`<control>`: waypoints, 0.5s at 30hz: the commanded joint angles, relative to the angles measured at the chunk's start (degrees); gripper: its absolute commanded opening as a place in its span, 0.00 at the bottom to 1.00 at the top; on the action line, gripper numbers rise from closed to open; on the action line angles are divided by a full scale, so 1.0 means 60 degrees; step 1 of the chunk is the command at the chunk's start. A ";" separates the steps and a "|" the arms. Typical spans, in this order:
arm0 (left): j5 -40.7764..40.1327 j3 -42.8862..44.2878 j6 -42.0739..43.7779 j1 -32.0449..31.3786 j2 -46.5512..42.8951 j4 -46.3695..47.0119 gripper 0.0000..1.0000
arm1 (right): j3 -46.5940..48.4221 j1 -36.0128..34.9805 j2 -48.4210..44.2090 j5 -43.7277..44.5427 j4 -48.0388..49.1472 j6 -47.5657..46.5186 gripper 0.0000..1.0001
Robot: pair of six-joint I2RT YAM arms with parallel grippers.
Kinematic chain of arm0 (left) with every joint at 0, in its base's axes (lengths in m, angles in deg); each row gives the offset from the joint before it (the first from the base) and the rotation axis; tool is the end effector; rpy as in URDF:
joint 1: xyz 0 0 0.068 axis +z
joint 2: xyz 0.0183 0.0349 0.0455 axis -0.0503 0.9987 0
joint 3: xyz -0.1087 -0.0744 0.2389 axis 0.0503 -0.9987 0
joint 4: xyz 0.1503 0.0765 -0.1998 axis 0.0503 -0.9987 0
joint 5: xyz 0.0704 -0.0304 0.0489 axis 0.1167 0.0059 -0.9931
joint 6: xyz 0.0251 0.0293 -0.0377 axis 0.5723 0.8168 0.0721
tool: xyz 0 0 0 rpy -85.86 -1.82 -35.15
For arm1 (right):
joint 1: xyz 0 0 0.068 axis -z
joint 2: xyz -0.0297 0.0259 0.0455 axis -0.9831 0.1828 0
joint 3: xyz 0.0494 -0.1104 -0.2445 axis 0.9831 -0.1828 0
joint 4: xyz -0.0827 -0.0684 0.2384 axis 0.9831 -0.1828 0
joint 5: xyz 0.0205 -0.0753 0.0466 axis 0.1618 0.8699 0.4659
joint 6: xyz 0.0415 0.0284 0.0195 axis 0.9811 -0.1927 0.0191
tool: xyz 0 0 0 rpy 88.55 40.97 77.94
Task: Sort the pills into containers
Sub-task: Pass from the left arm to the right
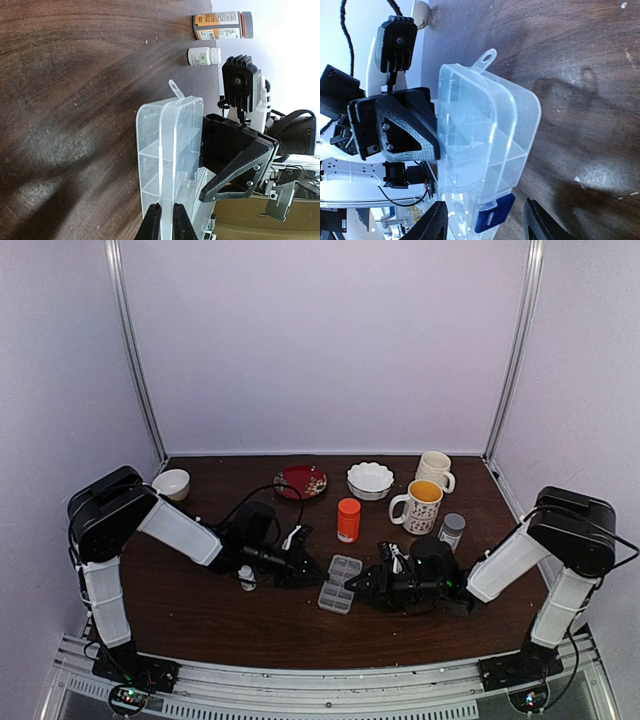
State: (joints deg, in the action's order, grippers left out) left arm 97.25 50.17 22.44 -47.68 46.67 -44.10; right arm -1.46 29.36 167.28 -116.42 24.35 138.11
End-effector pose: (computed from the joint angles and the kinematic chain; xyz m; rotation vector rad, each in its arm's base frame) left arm 0.2411 -0.2750 0.1139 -0.1307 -2.5776 1.7043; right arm 0.1701 0.2292 0.1089 0.0428 2.4972 1.6229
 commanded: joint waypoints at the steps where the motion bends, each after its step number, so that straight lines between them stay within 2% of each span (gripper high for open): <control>1: 0.0280 -0.0087 -0.0091 0.0041 -0.0248 0.0583 0.00 | -0.0188 0.0060 0.0531 -0.0341 0.2295 0.0801 0.53; 6: 0.0359 -0.0107 -0.0127 0.0031 -0.0244 0.0635 0.00 | -0.0107 0.0064 0.0849 -0.0443 0.2761 0.0994 0.53; 11: 0.0370 -0.0144 -0.0132 0.0034 -0.0244 0.0657 0.00 | -0.0045 0.0060 0.0690 -0.0365 0.2460 0.0805 0.48; 15: 0.0361 -0.0163 -0.0135 0.0025 -0.0229 0.0688 0.00 | -0.0025 0.0060 0.0540 -0.0278 0.2166 0.0642 0.35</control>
State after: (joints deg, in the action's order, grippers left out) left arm 98.48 49.73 21.70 -47.59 46.67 -42.59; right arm -1.98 29.47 172.13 -118.32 36.66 142.75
